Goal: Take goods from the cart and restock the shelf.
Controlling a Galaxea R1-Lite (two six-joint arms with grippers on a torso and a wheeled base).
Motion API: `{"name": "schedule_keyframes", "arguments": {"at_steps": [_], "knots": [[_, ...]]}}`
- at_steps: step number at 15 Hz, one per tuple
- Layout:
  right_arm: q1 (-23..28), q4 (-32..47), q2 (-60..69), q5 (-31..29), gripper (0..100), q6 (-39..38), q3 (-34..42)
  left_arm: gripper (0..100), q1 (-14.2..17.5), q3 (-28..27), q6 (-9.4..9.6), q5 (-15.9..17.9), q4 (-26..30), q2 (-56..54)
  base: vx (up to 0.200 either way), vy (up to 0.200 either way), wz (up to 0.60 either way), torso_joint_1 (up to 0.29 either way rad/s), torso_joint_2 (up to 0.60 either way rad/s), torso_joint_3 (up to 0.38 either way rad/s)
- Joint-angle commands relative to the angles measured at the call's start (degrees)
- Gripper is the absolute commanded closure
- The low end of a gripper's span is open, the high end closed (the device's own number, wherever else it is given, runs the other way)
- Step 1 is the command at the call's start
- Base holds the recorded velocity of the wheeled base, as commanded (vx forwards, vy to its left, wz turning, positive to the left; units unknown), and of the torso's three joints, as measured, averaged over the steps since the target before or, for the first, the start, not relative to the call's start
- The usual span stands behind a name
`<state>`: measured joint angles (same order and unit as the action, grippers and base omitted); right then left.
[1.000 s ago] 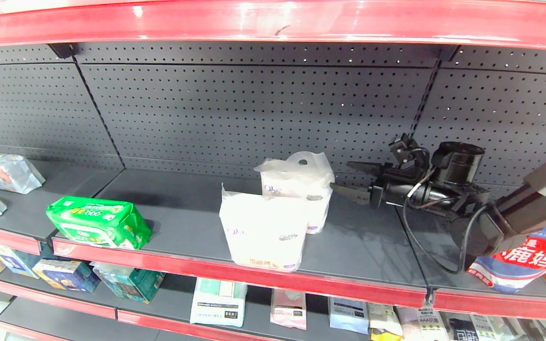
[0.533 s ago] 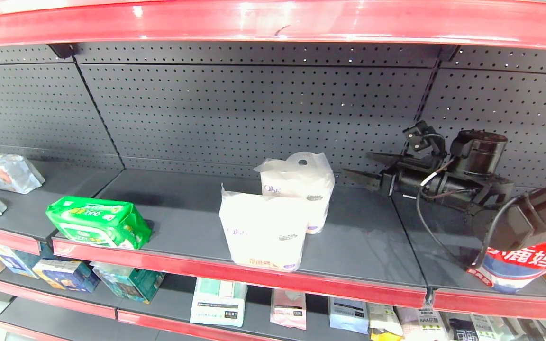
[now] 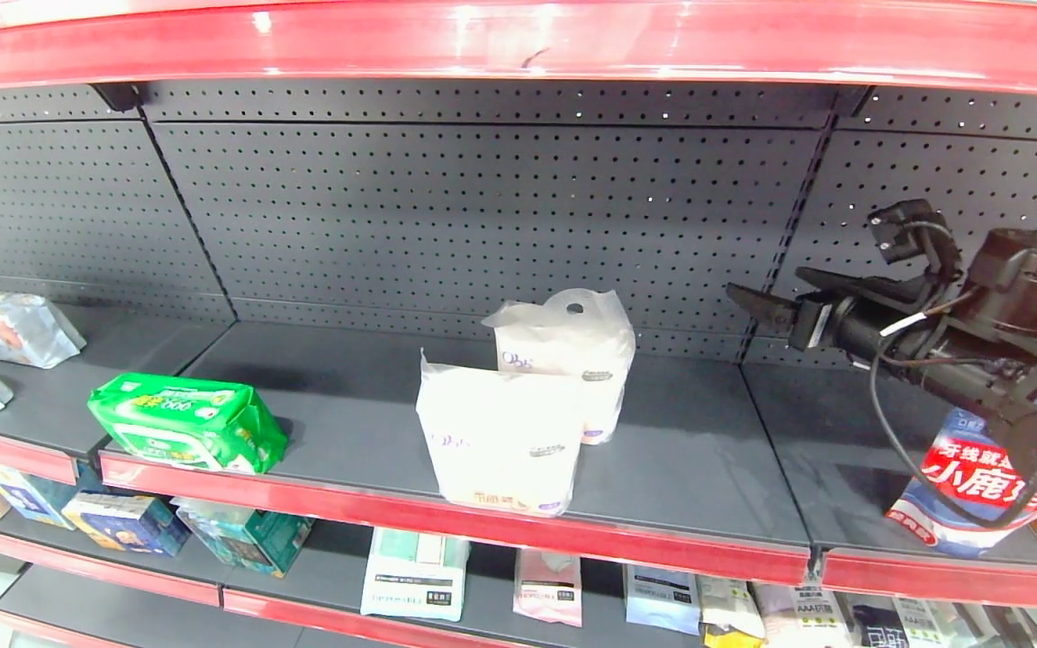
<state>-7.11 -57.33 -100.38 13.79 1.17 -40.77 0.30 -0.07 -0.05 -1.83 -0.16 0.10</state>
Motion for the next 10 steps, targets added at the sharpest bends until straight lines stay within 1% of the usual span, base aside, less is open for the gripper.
{"name": "schedule_keyframes", "arguments": {"at_steps": [1,2,5,6,7,10], "knots": [[1.7,3.5,9.4,-5.4,0,-0.6,5.9,0,0.0,0.0,-0.04,0.0,0.0,0.0,0.000,0.000,0.00,0.000,0.00,0.000],[3.0,7.3,13.7,-6.5,0,-0.6,8.5,0,0.0,0.0,0.05,0.0,0.0,0.0,0.000,0.000,0.00,0.000,0.00,0.000],[5.1,18.9,26.9,-6.5,0,-0.7,15.6,0,0.0,0.0,-0.04,0.0,0.0,0.0,0.000,0.000,0.00,0.000,0.00,0.000],[6.1,21.1,30.3,-6.5,0,-0.7,17.3,0,0.0,0.0,-0.04,0.0,0.0,0.0,0.000,0.000,0.00,0.000,0.00,0.000],[6.4,21.5,31.6,-6.5,0,-0.7,18.1,0,0.0,0.1,-0.04,0.0,0.0,0.0,0.000,0.000,0.00,0.000,0.00,0.000],[7.3,21.9,44.9,-7.1,0,-0.7,28.1,0,0.0,0.0,-0.04,0.0,0.0,0.0,0.000,0.000,0.00,0.000,0.00,0.000]]}}
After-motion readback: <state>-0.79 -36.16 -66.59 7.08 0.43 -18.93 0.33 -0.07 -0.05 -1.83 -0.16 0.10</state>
